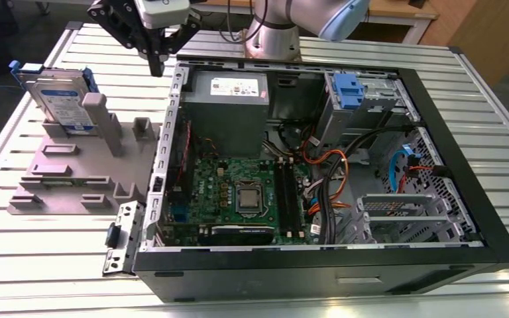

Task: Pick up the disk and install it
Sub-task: 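Reach for the disk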

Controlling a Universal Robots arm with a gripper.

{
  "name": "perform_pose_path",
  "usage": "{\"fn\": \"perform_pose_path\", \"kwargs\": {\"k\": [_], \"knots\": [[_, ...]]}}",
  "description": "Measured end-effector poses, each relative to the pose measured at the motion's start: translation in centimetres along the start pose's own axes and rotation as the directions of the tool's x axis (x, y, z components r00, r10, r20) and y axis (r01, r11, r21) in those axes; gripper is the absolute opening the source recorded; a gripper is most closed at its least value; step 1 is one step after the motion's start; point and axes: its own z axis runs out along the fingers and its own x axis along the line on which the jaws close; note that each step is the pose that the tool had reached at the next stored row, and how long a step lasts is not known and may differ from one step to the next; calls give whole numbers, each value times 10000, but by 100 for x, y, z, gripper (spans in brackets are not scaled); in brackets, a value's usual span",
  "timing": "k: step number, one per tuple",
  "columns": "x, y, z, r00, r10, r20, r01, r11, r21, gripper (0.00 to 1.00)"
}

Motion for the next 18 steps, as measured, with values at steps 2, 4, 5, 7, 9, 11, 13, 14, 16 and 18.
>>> {"fn": "perform_pose_path", "kwargs": {"k": [2,4,5,7,9,11,13,14,16,18], "knots": [[1,0,0,10000,0,0,0,10000,0,11],[1,0,0,10000,0,0,0,10000,0,11],[1,0,0,10000,0,0,0,10000,0,11],[1,0,0,10000,1,0,-1,10000,0,11],[7,0,0,10000,2,0,-2,10000,-1,11],[19,-1,1,10000,1,0,-1,10000,-1,11],[35,-1,1,10000,0,0,0,10000,0,11],[47,-2,2,10000,0,0,0,10000,0,11],[67,-2,3,10000,0,0,0,10000,0,11],[91,-3,5,10000,0,0,0,10000,0,11]]}}
